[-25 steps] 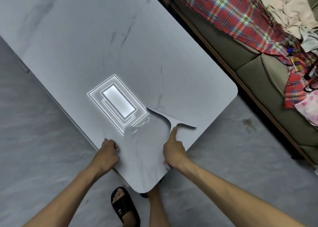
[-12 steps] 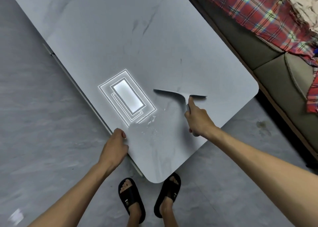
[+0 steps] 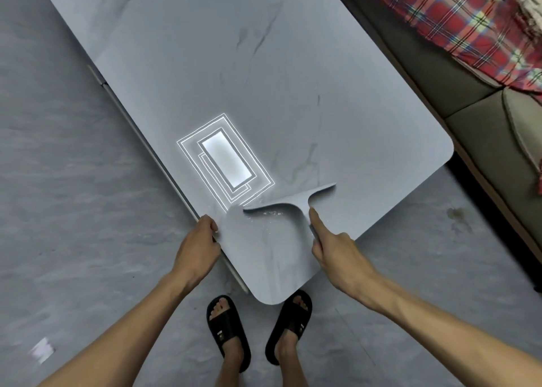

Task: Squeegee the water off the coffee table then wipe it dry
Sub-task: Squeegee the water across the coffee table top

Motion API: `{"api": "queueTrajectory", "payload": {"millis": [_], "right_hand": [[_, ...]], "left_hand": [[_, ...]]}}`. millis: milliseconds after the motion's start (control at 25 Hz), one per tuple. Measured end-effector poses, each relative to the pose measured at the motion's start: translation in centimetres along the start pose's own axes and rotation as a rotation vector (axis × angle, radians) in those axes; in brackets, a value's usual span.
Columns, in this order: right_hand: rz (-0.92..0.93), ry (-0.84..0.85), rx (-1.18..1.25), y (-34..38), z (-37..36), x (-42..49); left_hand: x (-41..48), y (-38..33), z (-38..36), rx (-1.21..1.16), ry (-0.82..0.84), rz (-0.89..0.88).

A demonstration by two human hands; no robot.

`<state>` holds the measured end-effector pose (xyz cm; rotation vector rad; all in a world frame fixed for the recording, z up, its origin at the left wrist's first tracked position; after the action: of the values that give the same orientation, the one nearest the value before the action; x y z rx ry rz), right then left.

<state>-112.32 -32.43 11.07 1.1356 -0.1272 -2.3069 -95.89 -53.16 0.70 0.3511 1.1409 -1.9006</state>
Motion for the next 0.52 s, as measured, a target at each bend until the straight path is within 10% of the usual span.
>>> {"api": "queueTrajectory", "payload": {"millis": [520], "right_hand": [[0.117, -0.012, -0.292, 0.8, -2.7, 1.5]], "left_hand": [[-1.1, 1.0, 0.6, -0.067, 0.072, 0.072]]}}
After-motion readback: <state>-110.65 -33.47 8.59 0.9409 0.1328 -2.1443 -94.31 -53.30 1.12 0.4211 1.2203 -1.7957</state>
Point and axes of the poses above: each hand's wrist, its own x-axis towards the middle knuckle, its own z-axis out of the back of the hand, y = z × x, the point moved 1 cm from there along x, towards the middle knuckle, and after that the axes turned 6 degrees about -x, right-handed, at the moved point
